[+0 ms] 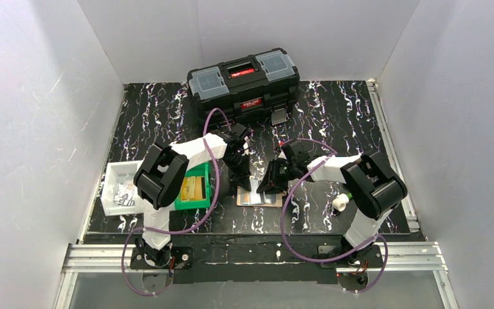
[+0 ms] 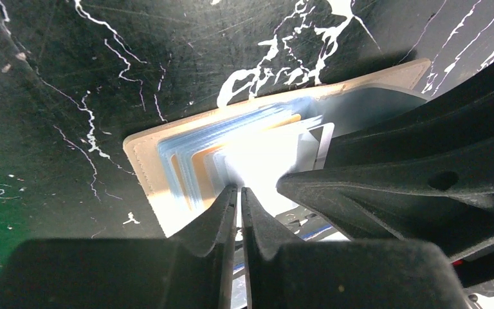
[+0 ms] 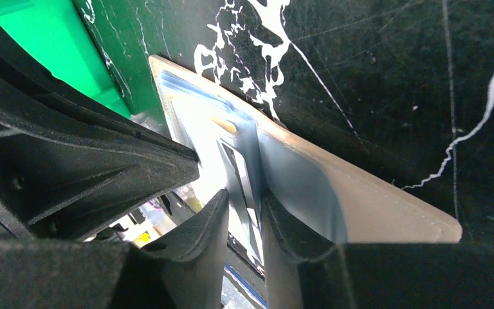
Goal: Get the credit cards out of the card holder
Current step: Remove the credit card from the card holder.
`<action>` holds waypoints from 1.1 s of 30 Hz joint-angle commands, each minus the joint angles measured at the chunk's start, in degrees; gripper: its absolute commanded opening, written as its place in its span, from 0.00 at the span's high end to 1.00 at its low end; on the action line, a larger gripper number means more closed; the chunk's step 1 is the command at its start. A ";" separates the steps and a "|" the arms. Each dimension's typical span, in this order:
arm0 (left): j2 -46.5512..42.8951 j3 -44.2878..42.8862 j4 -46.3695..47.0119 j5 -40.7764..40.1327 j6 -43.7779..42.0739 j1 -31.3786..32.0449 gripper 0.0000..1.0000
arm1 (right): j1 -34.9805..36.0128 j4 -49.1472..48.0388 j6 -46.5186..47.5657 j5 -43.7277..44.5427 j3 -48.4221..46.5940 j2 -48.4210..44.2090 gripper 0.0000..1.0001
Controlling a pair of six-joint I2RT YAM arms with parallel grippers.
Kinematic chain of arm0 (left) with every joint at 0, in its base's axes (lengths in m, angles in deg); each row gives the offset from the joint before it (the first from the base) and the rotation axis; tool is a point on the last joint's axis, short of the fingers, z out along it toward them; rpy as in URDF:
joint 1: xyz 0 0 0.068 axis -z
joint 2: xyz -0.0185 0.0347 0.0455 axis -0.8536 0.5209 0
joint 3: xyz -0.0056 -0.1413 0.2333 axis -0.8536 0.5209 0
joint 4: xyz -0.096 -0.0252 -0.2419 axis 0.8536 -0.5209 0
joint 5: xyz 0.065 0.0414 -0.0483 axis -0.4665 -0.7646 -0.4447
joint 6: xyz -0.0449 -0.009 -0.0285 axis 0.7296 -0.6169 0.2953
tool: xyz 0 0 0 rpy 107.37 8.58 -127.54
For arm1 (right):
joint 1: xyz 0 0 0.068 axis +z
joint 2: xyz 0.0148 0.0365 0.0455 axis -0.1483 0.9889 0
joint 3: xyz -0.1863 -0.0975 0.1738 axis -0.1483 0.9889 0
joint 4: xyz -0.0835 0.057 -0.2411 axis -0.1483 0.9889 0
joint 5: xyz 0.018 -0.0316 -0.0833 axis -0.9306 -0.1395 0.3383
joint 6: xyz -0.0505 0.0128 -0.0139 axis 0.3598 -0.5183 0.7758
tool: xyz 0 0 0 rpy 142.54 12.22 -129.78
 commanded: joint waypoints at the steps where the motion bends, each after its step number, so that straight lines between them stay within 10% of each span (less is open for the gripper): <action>1: 2.00 0.17 -0.43 -2.01 1.38 1.00 0.95 | -0.65 -2.84 -0.61 -0.30 2.13 1.31 0.68; 33: 3.11 2.78 -1.85 -8.56 3.87 1.00 1.00 | -8.32 -54.35 -26.37 -16.97 19.18 10.26 0.78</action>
